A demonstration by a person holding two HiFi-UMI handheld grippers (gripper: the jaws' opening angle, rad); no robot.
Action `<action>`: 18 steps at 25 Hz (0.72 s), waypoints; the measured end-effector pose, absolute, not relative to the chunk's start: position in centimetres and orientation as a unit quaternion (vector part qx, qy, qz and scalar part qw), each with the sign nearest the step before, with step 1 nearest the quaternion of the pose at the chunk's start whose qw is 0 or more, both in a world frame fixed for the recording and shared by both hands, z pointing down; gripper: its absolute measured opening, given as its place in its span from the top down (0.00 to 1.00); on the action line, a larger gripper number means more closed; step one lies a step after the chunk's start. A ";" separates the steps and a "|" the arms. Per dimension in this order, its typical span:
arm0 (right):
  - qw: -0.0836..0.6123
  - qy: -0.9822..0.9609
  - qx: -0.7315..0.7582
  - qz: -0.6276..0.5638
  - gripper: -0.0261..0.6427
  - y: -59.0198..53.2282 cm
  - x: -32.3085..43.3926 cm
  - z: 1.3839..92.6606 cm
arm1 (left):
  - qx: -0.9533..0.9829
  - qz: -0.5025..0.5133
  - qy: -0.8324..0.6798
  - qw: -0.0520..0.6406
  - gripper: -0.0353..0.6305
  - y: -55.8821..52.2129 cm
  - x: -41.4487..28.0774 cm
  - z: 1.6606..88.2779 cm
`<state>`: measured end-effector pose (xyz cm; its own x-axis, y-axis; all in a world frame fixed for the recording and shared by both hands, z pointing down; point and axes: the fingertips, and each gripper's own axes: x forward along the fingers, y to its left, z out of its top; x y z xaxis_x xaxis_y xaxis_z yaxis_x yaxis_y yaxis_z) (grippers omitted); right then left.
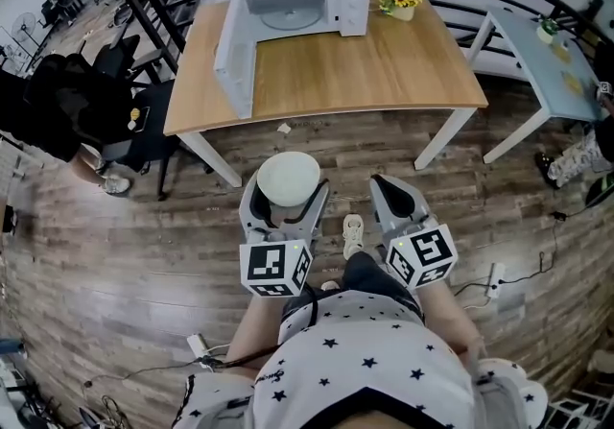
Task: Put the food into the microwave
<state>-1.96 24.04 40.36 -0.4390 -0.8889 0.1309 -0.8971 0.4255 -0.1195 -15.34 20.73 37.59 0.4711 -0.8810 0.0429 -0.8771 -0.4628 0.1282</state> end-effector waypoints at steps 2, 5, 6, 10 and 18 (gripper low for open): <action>0.024 -0.844 0.528 0.087 0.95 22.8 -1.8 40.5 | 0.854 -0.013 -0.515 0.067 0.22 19.4 -15.2 37.8; 0.026 -0.845 0.526 0.088 0.95 20.7 -1.2 40.8 | 0.853 -0.012 -0.518 0.068 0.22 17.4 -14.7 38.0; 0.027 -0.846 0.525 0.088 0.95 19.9 -1.0 40.9 | 0.853 -0.011 -0.518 0.067 0.22 16.6 -14.5 38.0; 0.025 -0.849 0.521 0.084 0.95 16.4 -0.2 40.6 | 0.850 -0.012 -0.522 0.066 0.22 13.2 -13.8 37.9; 0.030 -0.857 0.508 0.078 0.95 8.7 2.3 39.2 | 0.842 -0.016 -0.535 0.067 0.22 5.7 -11.5 36.8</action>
